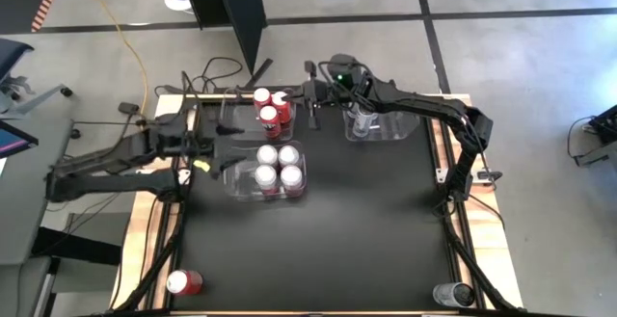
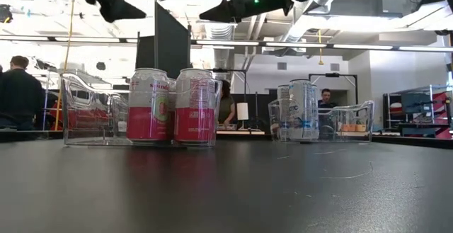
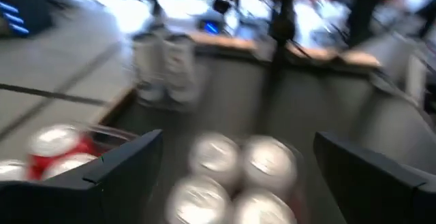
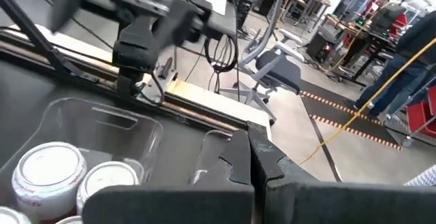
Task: Sort soda cans
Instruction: Put the orange soda can into the top left transparent bin
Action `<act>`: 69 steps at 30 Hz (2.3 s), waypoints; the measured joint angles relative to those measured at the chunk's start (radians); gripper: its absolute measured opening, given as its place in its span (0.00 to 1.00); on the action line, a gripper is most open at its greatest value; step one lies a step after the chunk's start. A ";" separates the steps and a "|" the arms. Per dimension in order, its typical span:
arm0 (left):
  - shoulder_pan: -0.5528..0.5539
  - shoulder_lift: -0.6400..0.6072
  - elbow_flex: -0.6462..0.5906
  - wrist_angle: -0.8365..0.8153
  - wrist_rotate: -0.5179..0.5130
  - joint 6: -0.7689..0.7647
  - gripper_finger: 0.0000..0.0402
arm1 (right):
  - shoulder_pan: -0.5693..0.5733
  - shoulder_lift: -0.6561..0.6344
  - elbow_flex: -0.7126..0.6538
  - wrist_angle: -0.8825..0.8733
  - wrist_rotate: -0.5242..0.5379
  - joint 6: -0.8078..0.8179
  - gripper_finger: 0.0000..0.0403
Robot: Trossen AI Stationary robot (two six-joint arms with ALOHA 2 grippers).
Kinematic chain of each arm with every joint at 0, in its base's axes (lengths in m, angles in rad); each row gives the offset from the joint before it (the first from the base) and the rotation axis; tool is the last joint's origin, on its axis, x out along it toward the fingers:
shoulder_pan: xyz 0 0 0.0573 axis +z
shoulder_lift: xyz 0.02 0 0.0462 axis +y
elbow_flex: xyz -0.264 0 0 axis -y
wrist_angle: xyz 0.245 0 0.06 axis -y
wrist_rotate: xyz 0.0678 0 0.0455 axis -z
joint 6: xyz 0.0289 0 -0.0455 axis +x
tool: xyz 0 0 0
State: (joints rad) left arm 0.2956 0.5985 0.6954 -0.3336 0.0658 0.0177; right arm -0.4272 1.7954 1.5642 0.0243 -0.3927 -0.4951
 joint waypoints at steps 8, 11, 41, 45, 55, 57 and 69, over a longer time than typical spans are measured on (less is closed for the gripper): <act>-0.280 0.122 0.194 -0.402 0.000 -0.135 0.93 | 0.031 0.000 0.000 -0.060 -0.002 -0.011 0.00; -0.387 0.182 0.255 -0.513 0.000 -0.207 0.93 | 0.050 0.000 0.000 -0.089 -0.002 -0.010 0.00; -1.232 0.816 0.693 -0.990 0.220 -1.462 0.93 | 0.297 0.000 0.000 -0.090 0.032 -0.057 0.00; -1.287 0.904 0.717 -0.967 0.221 -1.514 0.93 | 0.304 0.000 0.000 -0.087 0.032 -0.060 0.00; -1.365 1.037 0.717 -0.984 0.165 -1.489 0.93 | 0.333 0.000 0.000 -0.087 0.032 -0.055 0.00; -1.382 1.036 0.717 -1.021 0.161 -1.489 0.93 | 0.346 0.000 0.000 -0.087 0.032 -0.054 0.00; -1.467 1.028 0.717 -1.073 0.052 -1.485 0.93 | 0.399 0.000 0.000 -0.095 0.090 -0.046 0.00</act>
State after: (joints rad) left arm -1.1717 1.6260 1.4124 -1.4062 0.1176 -1.4677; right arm -0.0287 1.7950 1.5642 -0.0711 -0.3023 -0.5413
